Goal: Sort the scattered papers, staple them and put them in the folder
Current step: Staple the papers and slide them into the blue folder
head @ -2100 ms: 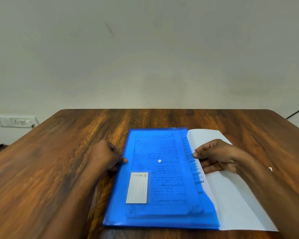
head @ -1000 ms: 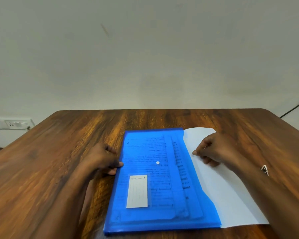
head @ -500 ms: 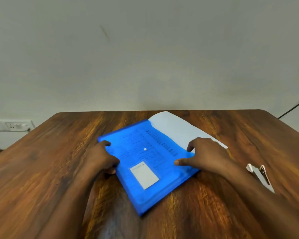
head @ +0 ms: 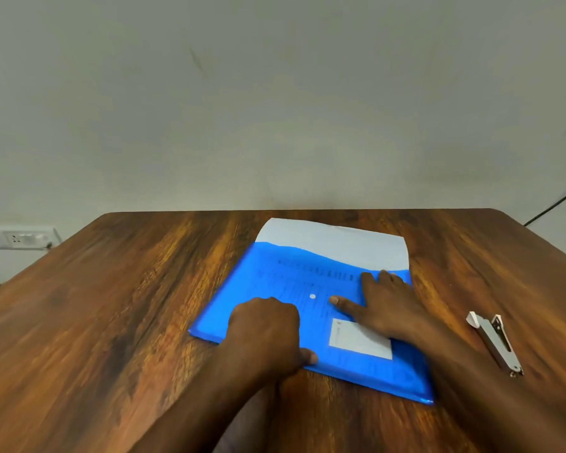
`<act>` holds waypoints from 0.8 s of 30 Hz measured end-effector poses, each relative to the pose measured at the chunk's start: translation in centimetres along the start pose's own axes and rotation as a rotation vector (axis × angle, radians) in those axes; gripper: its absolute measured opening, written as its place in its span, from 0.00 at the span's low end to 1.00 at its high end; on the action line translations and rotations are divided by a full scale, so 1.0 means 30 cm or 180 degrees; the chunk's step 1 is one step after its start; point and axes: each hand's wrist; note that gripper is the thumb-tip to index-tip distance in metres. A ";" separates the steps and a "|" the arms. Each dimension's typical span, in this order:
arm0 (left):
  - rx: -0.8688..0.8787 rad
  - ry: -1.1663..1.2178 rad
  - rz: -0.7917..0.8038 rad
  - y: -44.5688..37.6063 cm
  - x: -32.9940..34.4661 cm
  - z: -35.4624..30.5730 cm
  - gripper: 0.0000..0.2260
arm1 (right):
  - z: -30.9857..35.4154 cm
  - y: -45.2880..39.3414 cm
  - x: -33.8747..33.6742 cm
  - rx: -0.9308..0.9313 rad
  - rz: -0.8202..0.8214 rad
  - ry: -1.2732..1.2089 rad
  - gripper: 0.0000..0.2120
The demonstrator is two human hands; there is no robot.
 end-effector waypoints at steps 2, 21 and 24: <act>0.0084 -0.0018 0.0091 0.014 -0.012 -0.006 0.24 | -0.006 0.003 -0.011 -0.0070 0.0232 0.0029 0.57; -0.0794 0.3457 -0.1040 -0.276 0.253 0.279 0.36 | -0.162 -0.036 -0.072 -0.0151 -0.0721 -0.1113 0.42; -0.0901 0.3995 -0.1024 -0.299 0.266 0.297 0.46 | -0.194 -0.062 -0.030 0.0129 -0.0932 -0.1816 0.37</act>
Point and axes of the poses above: each hand's wrist, its own y-axis away from the middle knuckle, its own x-axis out of the palm, z = x × y, and after that the axes turned 9 degrees about -x, right-handed
